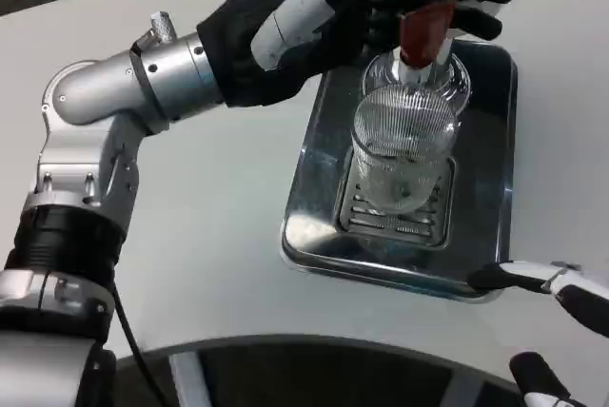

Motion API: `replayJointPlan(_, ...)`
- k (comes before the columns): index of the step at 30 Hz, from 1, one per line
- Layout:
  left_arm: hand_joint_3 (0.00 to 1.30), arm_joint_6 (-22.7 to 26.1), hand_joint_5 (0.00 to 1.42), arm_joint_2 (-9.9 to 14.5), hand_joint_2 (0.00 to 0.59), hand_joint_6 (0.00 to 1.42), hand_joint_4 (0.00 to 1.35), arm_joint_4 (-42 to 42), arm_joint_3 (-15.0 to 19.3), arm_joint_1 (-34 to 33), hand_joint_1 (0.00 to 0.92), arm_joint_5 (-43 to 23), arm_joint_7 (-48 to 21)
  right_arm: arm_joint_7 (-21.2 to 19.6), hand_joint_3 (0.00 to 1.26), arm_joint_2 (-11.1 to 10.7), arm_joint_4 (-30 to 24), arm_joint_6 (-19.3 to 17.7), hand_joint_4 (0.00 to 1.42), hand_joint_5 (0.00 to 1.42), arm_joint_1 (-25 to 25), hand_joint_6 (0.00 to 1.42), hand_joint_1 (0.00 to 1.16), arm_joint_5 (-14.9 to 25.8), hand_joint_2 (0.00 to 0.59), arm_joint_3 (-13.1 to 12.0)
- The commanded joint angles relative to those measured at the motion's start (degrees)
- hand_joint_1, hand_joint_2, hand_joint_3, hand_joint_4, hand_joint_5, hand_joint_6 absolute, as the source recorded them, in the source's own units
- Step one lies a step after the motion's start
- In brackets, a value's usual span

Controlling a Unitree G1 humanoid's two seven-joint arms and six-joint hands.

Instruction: Grasp the cup under the faucet to collect the drink, then remove the cup.

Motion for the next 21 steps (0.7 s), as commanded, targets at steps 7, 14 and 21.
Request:
replayJointPlan(7,0.18,-1.0,0.17,1.1,0.000,0.01,0.09,0.2,-2.6,3.6,0.000,3.6,0.2,-0.9,0.31,0.7,-0.3,0.6,0.24,0.19,0.0,0.09,0.57,-0.4,0.525,0.8)
replayJointPlan(14,0.20,-2.2,0.17,1.4,0.001,0.01,0.09,-0.4,-3.0,3.9,0.000,4.0,0.9,-1.2,0.31,0.7,-0.4,1.0,0.24,0.19,-0.5,0.10,0.57,-0.6,0.525,1.1)
replayJointPlan(21,0.20,-5.2,0.17,1.9,0.001,0.01,0.09,-2.4,-4.7,4.9,0.000,5.7,2.3,-1.3,0.31,1.0,-0.5,1.1,0.24,0.19,-0.7,0.10,0.57,-0.6,0.525,1.2)
